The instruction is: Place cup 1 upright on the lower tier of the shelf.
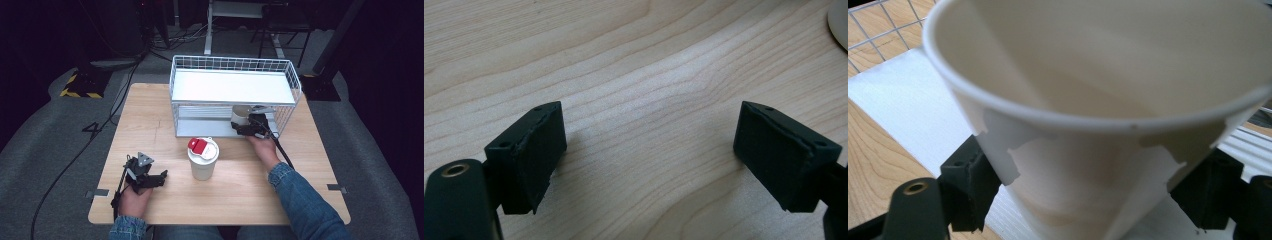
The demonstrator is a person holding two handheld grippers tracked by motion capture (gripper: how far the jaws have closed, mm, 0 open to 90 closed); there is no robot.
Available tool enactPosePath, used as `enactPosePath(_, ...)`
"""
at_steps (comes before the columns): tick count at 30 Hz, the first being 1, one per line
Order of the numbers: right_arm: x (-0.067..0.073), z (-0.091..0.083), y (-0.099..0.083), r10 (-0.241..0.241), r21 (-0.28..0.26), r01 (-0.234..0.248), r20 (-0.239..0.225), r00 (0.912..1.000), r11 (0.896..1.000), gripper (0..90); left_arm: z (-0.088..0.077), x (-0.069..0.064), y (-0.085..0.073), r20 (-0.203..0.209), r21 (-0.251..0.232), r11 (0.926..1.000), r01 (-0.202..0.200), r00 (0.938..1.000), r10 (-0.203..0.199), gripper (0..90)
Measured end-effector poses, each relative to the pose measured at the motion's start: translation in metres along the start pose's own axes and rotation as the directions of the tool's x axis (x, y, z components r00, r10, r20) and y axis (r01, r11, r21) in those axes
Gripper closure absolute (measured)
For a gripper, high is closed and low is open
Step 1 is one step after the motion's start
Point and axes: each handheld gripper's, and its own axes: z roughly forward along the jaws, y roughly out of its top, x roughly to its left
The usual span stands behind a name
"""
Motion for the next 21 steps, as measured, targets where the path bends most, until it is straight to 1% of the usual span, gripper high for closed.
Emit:
enactPosePath(4,0.001,0.000,0.000,-0.008,0.005,0.008,0.004,1.0000,1.000,22.8,0.000,0.000,0.000,0.000,0.000,1.0000,0.001,1.0000,-0.001,14.2)
enactPosePath(5,0.001,0.000,0.001,-0.022,0.008,0.022,0.007,0.9997,1.000,22.5,0.000,0.000,0.000,0.001,0.000,1.0000,0.001,1.0000,-0.001,14.2)
enactPosePath(6,0.001,-0.001,0.001,-0.025,0.007,0.025,0.009,0.9997,1.000,21.7,0.000,0.000,0.000,0.000,0.001,1.0000,0.001,1.0000,-0.001,14.2)
enactPosePath(8,0.002,-0.001,0.001,-0.041,0.011,0.040,0.031,0.9987,0.999,15.7,0.000,0.000,0.000,0.000,0.000,1.0000,0.001,1.0000,-0.001,14.2)
enactPosePath(9,0.004,-0.001,0.001,-0.054,0.018,0.054,0.038,0.9978,0.998,15.2,0.000,0.000,0.000,0.000,0.000,1.0000,0.001,1.0000,-0.001,14.2)
enactPosePath(11,0.005,-0.002,0.001,-0.059,0.014,0.059,0.041,0.9974,0.998,14.9,0.000,0.000,0.000,0.000,0.000,1.0000,0.001,1.0000,-0.001,14.2)
enactPosePath(13,0.006,-0.004,0.001,-0.061,0.005,0.060,0.048,0.9970,0.998,14.0,0.000,0.000,0.000,0.000,0.000,1.0000,0.001,1.0000,-0.001,14.2)
enactPosePath(15,0.006,-0.008,0.001,-0.054,-0.005,0.054,0.051,0.9972,0.999,9.5,0.000,0.000,0.000,0.000,0.000,1.0000,0.001,1.0000,-0.001,14.2)
enactPosePath(16,0.007,-0.009,0.001,-0.047,-0.005,0.047,0.054,0.9974,0.999,8.6,0.000,0.000,0.000,0.001,0.001,1.0000,-0.001,1.0000,0.001,14.2)
enactPosePath(21,0.006,-0.024,-0.002,-0.027,-0.016,0.028,0.056,0.9981,0.999,8.5,0.001,0.001,0.002,0.002,-0.001,1.0000,-0.006,1.0000,0.006,14.3)
